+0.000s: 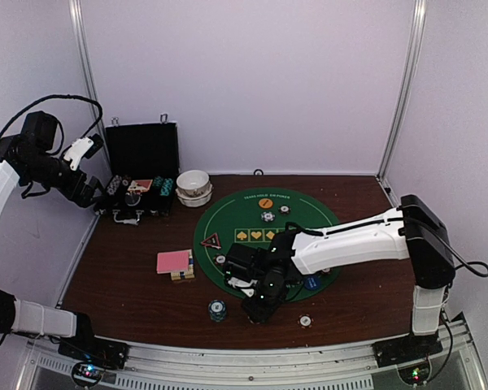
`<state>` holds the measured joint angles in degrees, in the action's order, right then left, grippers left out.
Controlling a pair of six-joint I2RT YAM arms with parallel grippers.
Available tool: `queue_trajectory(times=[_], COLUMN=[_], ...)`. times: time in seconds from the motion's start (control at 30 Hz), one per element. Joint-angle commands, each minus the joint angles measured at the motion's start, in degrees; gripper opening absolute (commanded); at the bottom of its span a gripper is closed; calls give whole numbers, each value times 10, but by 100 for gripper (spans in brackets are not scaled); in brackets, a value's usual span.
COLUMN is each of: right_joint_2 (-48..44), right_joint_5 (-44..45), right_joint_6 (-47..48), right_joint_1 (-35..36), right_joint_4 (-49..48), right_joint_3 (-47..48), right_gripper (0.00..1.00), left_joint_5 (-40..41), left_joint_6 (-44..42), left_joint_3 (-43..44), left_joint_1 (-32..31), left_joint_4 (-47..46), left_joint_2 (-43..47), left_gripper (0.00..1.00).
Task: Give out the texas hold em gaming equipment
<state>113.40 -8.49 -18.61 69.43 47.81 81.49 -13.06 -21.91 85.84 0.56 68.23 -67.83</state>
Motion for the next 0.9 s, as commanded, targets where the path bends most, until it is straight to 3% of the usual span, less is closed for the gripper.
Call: queue_trajectory(times=[0.0,0.27,0.43,0.87], right_joint_2=[-20,-31,-10,199], right_joint_5=[15,46,73,103], right_joint_6=[-3,12,23,45], right_joint_1=[4,-4,-46,-177], right_joint_4=[23,80,83,79], right_joint_3=[27,104,155,405], right_gripper=[22,17,17,18], left_joint_5=[-5,-6,-7,-12], left_joint_6=[-3,-3,0,2], left_joint_3=[13,13,14,11], left_joint_1=[4,4,4,4], left_joint_4=[-1,-1,-1,-4], left_joint_2=[6,4,3,8], left_gripper=[98,98,98,97])
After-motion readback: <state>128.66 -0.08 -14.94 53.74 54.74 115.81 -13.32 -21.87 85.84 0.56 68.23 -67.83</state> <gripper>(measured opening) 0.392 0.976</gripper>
